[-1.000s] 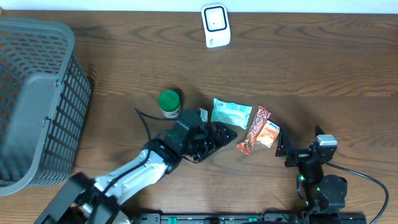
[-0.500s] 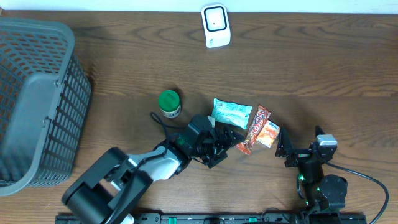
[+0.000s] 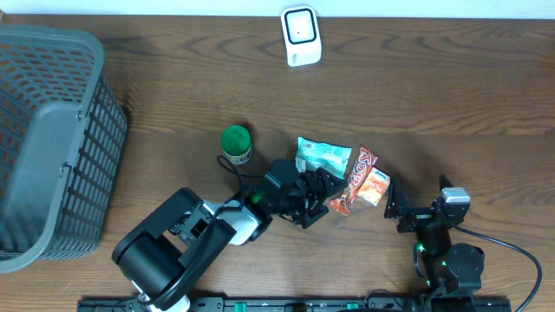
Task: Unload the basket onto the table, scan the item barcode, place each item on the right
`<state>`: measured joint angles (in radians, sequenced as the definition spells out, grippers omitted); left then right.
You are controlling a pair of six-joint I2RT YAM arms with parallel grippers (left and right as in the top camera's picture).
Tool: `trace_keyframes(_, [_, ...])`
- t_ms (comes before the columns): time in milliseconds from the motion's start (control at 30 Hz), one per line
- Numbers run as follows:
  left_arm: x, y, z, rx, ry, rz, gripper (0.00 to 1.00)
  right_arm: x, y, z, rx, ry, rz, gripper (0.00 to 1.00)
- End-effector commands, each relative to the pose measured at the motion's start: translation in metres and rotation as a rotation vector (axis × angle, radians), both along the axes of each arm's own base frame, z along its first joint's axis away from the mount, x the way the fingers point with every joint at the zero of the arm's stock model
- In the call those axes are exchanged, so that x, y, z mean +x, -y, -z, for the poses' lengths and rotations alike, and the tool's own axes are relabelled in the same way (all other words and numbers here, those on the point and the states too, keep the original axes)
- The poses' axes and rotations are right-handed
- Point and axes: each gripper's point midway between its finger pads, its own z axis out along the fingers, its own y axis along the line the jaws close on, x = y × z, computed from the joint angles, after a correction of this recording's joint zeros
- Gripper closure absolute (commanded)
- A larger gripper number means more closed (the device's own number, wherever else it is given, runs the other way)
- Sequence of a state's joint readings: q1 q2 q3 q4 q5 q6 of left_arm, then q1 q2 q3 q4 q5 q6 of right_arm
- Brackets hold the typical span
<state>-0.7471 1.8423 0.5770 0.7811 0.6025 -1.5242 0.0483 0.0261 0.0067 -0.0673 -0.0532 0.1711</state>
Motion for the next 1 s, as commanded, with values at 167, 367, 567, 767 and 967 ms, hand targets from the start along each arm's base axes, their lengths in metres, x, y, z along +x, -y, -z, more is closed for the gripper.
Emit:
trace_keyframes(167, [-0.002, -0.005, 0.036, 0.111, -0.057, -0.099, 0.02, 0.000, -0.002, 0.001, -0.015, -0.003, -0.012, 0.01])
trace_keyframes(367, [0.005, -0.005, 0.037, 0.124, -0.040, -0.130, 0.00, 0.000, -0.002, 0.001, -0.015, -0.003, -0.012, 0.01])
trace_keyframes(567, [0.012, 0.001, 0.044, 0.131, -0.045, -0.130, 0.11, 0.000, -0.002, 0.001, -0.015, -0.003, -0.012, 0.01])
trace_keyframes(767, [0.004, 0.020, 0.055, 0.122, -0.077, -0.067, 0.20, 0.000, -0.002, 0.002, -0.015, -0.004, -0.012, 0.01])
trace_keyframes(967, [0.001, 0.022, 0.055, 0.124, -0.078, -0.057, 0.72, 0.000, -0.002, 0.001, -0.015, -0.003, -0.012, 0.01])
